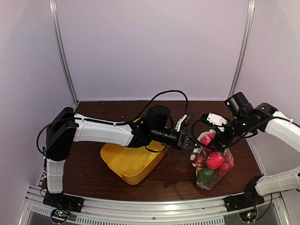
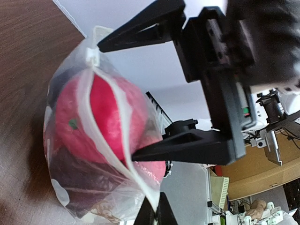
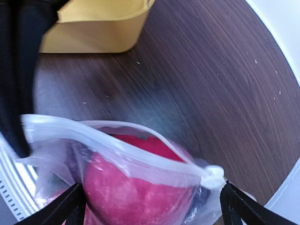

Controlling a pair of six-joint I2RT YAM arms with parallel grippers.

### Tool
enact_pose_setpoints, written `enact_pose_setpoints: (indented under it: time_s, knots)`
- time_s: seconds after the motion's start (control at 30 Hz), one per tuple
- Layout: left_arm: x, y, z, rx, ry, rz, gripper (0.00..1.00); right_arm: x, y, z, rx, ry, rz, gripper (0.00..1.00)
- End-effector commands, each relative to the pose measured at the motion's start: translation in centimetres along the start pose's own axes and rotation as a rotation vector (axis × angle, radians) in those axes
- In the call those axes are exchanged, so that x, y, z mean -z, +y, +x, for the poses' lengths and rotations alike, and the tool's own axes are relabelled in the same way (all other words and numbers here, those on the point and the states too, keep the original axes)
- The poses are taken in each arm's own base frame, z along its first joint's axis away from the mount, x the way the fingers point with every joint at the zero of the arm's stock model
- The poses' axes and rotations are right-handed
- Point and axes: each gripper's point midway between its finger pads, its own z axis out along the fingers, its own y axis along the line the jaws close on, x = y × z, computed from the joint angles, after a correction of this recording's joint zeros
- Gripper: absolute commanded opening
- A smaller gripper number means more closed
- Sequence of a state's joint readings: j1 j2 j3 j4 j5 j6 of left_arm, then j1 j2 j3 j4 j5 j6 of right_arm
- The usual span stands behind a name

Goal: Place the food in the zip-top bag and seal the zipper
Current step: Adjust the zipper food storage bag at the center of the board.

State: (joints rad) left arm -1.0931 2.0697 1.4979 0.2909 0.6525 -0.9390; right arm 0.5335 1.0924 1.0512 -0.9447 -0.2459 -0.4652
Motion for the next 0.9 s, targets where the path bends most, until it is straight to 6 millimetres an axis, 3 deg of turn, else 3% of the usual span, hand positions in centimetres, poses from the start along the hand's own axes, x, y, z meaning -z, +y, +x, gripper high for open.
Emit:
enact_pose_setpoints:
  time_s: [0.0, 0.07, 0.2, 0.23, 0.33, 0.43, 0.6, 0.7, 0.73, 0.8, 0.87]
  knots:
    - [1.4, -5.6, -3.3, -0.110, -0.092, 0.131, 0.00, -2.1, -6.2, 3.3, -0.127, 0.171, 0.310, 0.98]
    - [1.4, -5.6, -3.3, -0.115, -0.092, 0.129, 0.00, -2.0, -7.8, 3.9, -0.211, 0.179, 0.349, 0.96]
    - [1.4, -5.3, -3.2, -0.123, -0.092, 0.114, 0.00, -0.8, -9.3, 3.5, -0.271, 0.151, 0.355, 0.74]
    - [1.4, -5.2, -3.2, -0.132, -0.092, 0.106, 0.00, -0.6, -9.4, 3.4, -0.270, 0.144, 0.359, 0.73]
    - [1.8, -5.2, -4.0, -0.200, -0.078, 0.036, 0.00, 0.3, -10.3, 3.8, -0.264, 0.164, 0.420, 0.77]
    - [2.8, -6.4, -6.1, -0.350, -0.059, -0.064, 0.00, 1.7, -10.8, 4.0, -0.264, 0.162, 0.421, 0.80]
    - [4.2, -8.4, -11.1, -0.539, -0.004, -0.102, 0.00, 5.9, -10.0, 0.6, -0.254, -0.016, 0.265, 0.87]
    - [4.1, -12.5, -9.9, -0.674, 0.038, 0.031, 0.00, 8.6, -10.6, -1.0, -0.248, -0.127, 0.275, 0.89]
    - [4.1, -12.9, -9.4, -0.730, 0.057, 0.026, 0.00, 9.1, -10.9, -1.2, -0.252, -0.155, 0.279, 0.89]
    - [4.0, -11.1, -8.7, -0.819, 0.097, -0.013, 0.00, 9.5, -11.3, -1.0, -0.261, -0.184, 0.265, 0.89]
    - [3.3, -8.4, -7.3, -0.783, 0.149, -0.049, 0.00, 9.4, -11.4, -0.4, -0.269, -0.194, 0.221, 0.89]
